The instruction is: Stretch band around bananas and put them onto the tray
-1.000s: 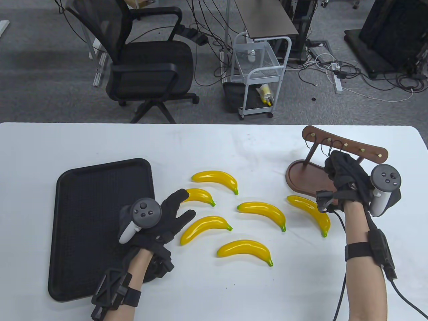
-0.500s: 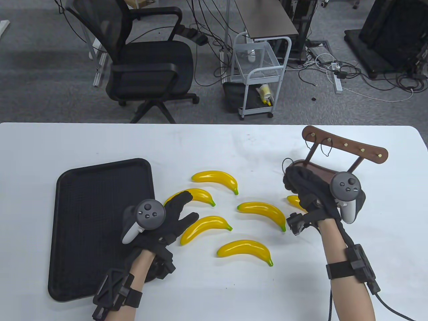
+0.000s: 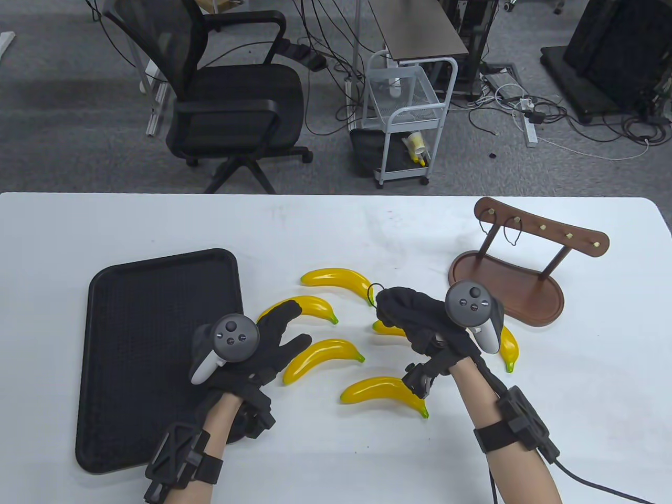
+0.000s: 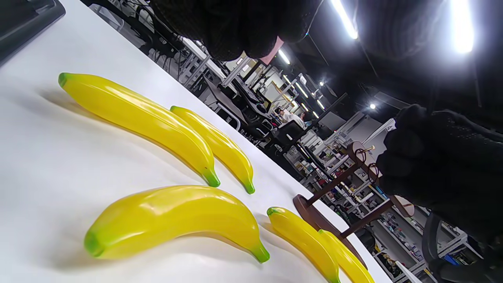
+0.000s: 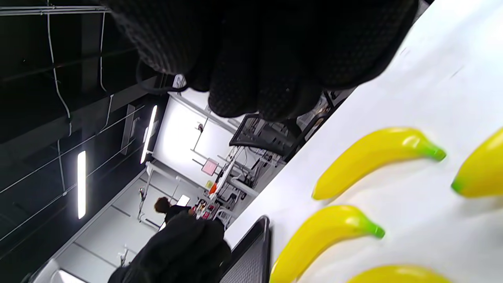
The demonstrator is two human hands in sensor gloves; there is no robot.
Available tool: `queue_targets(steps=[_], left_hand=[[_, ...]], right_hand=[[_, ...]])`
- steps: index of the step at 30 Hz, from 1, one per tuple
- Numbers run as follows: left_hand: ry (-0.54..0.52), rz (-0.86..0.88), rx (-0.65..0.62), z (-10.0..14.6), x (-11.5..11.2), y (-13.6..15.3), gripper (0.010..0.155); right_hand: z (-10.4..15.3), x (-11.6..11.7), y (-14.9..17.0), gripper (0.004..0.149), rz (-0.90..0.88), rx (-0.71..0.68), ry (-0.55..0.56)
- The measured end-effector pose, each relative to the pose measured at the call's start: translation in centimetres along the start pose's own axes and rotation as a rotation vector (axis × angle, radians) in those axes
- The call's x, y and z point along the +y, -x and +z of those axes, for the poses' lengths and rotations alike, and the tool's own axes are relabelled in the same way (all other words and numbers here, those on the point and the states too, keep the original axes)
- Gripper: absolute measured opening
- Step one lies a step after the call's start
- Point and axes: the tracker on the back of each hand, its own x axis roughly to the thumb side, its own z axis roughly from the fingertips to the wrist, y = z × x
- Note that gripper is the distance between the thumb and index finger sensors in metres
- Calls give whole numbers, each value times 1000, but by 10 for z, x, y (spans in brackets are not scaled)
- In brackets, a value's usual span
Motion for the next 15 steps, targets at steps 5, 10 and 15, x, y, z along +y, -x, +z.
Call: queue_targets(steps=[5, 10, 15], left_hand=[[7, -2, -4, 0, -2, -1, 77], [8, -4, -12, 0, -2, -2, 78], [14, -9, -14, 0, -4, -3, 78]], right_hand=[[0, 17, -7, 40, 8, -29, -71], [1, 34, -14, 40, 20, -61, -145], [2, 48, -17, 40, 43, -79, -199]])
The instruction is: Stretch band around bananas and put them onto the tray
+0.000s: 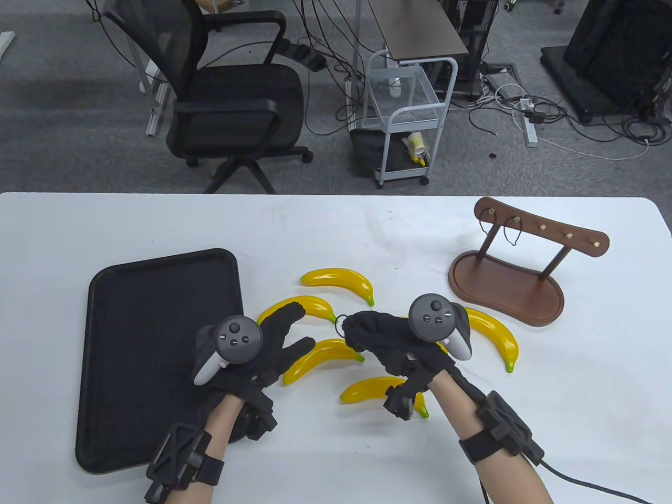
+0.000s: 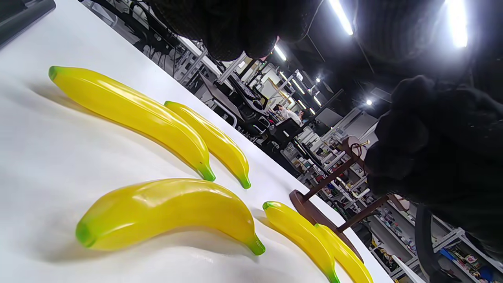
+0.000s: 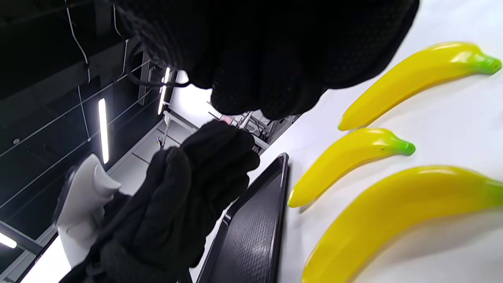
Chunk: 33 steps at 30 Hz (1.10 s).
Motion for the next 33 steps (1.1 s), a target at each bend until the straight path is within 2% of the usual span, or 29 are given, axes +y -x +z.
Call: queue_targets(steps=[12, 33], left_hand=[[21, -24, -14, -1, -7, -6, 80], [62, -46, -47, -2, -17, -14, 88]], right_hand=[[-6, 26, 4, 40, 22, -7, -110], [-11, 45, 9, 40, -11, -9, -256]])
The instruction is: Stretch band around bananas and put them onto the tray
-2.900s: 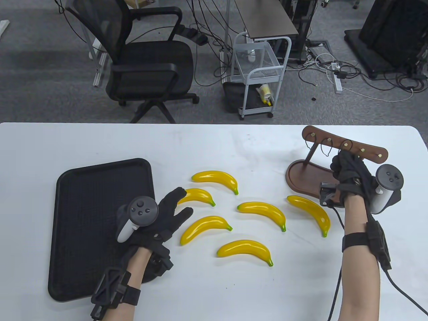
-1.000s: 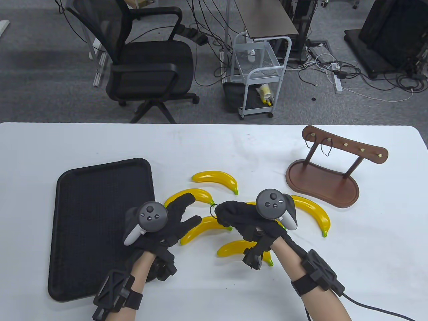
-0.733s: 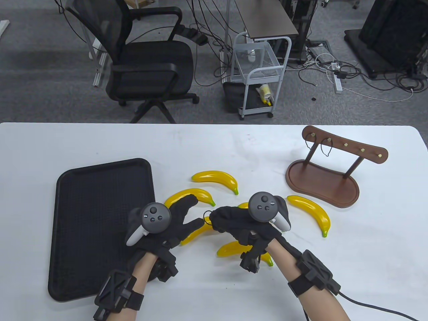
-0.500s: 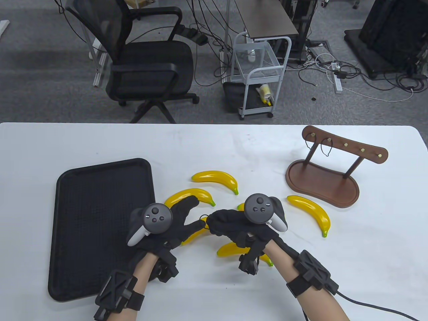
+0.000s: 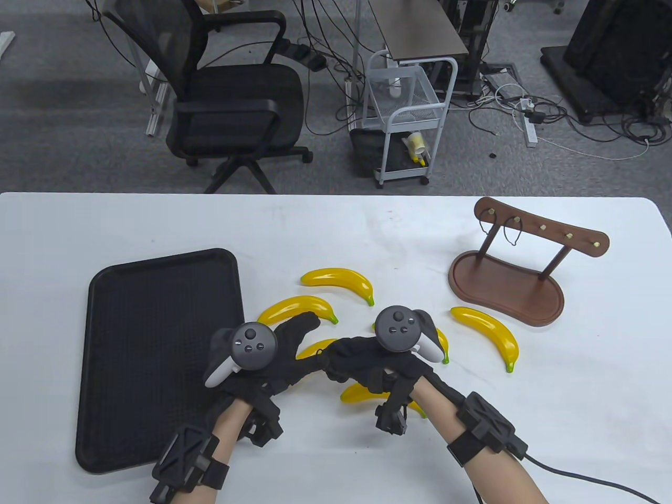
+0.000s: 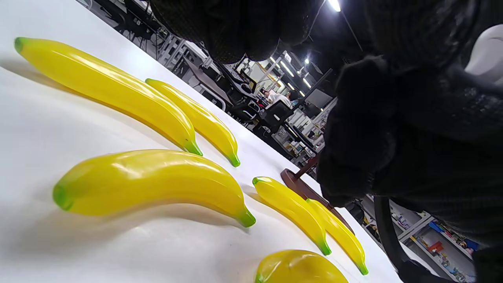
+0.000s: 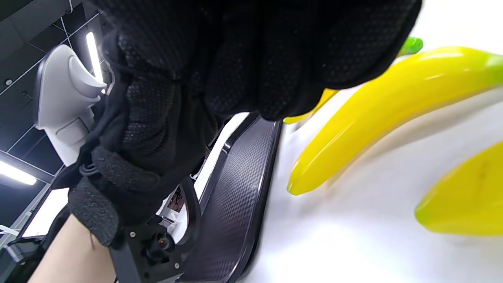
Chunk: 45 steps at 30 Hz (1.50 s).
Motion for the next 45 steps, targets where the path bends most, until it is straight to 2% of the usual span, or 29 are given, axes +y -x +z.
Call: queue_targets(steps=[8, 17, 36, 45], left_hand=[[4, -13, -31, 0, -2, -6, 91], [-4, 23, -46, 1, -1, -7, 87], [28, 302, -85, 0, 4, 2, 73], [49, 321, -87, -1, 3, 2, 65]], right_hand=[[-2, 6, 0, 40, 2, 8, -3], [-1, 7, -4, 41, 106, 38, 105], [9, -13, -3, 40, 216, 133, 368], [10, -16, -1, 40, 212, 140, 405]])
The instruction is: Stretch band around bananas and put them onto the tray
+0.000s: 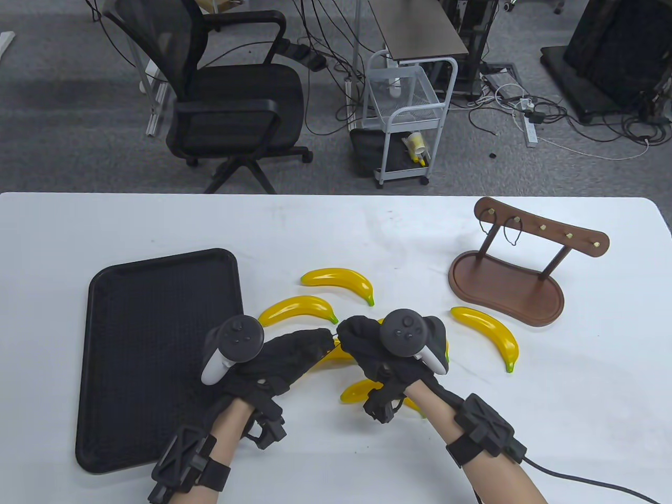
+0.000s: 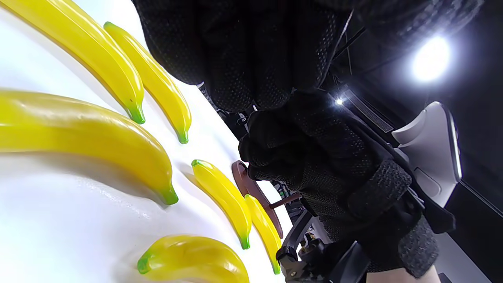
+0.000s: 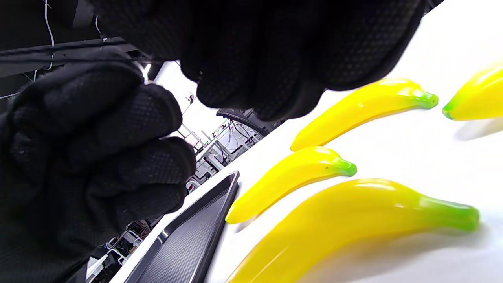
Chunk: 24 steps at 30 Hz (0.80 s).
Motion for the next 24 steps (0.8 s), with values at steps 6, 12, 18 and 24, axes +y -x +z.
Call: queue_targets(steps=[6, 12, 18, 24], left_hand=[[12, 40, -21, 0, 0, -1, 63], [10, 124, -48, 0, 3, 0, 61], [22, 170, -62, 0, 3, -1, 60], [43, 194, -74, 1, 3, -2, 61]], right_hand=[[0, 3, 0, 40, -10, -4, -17], [-1, 7, 1, 40, -24, -11, -51], [-1, 12, -1, 40, -37, -24, -79], [-1, 13, 0, 41, -117, -41, -119]])
